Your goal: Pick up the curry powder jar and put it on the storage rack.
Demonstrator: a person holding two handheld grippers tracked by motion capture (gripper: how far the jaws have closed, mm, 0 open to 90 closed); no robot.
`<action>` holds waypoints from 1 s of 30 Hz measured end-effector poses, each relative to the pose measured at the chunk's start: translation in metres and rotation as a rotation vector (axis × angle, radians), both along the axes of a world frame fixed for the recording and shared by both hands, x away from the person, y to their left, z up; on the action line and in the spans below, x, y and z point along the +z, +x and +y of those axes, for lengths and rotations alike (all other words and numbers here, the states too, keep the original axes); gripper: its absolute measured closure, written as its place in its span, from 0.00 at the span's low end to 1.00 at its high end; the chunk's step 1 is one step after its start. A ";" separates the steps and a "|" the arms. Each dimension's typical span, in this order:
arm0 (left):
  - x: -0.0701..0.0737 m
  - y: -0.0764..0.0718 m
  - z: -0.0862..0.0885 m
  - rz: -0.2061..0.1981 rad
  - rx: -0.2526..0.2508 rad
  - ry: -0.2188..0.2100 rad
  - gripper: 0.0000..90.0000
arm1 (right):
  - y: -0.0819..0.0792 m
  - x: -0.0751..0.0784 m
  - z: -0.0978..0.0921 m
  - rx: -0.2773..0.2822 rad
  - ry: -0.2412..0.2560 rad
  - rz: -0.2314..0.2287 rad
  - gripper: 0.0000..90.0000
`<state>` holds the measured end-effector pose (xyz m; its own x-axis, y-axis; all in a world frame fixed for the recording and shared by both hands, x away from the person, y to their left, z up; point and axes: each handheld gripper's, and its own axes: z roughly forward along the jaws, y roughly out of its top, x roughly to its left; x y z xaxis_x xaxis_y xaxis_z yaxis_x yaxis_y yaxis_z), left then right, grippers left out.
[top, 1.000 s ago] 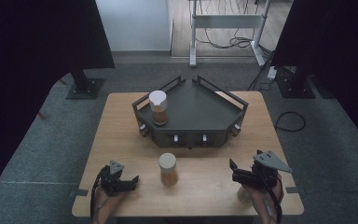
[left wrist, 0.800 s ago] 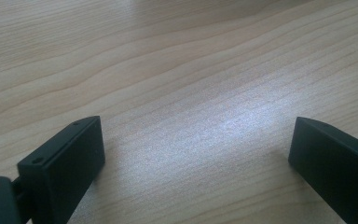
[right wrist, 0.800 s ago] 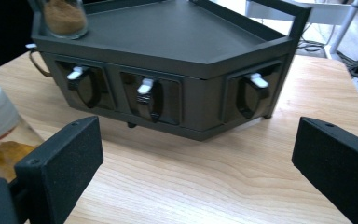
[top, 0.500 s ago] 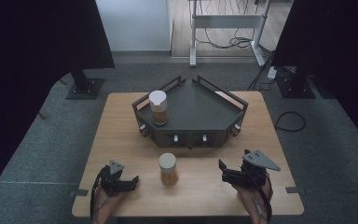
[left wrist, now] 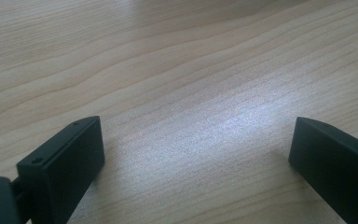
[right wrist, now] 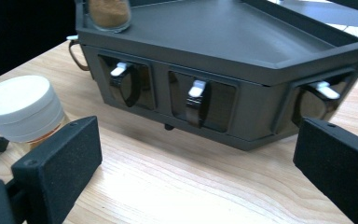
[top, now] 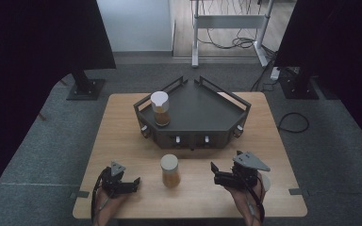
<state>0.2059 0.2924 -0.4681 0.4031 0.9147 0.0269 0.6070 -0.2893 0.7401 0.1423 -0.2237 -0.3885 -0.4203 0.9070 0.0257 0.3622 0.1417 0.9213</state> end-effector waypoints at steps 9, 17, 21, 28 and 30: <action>0.000 0.000 0.000 0.000 0.000 0.000 0.03 | 0.007 -0.004 0.018 0.057 -0.003 -0.001 0.00; 0.000 0.000 0.000 0.000 -0.001 0.000 0.03 | 0.015 -0.009 0.028 0.103 0.023 0.004 0.02; 0.000 0.000 0.000 -0.001 -0.003 0.000 0.03 | 0.019 -0.012 0.033 0.125 0.035 0.010 0.02; 0.000 0.000 0.000 -0.001 -0.004 0.000 0.03 | 0.023 -0.016 0.041 0.151 0.043 0.012 0.02; 0.000 0.000 0.000 -0.001 -0.004 0.000 0.03 | 0.024 -0.017 0.042 0.156 0.048 0.009 0.02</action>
<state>0.2059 0.2926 -0.4682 0.4065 0.9132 0.0273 0.6054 -0.2916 0.7406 0.1659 -0.1817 -0.4054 -0.5554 0.8284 0.0720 0.3475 0.1525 0.9252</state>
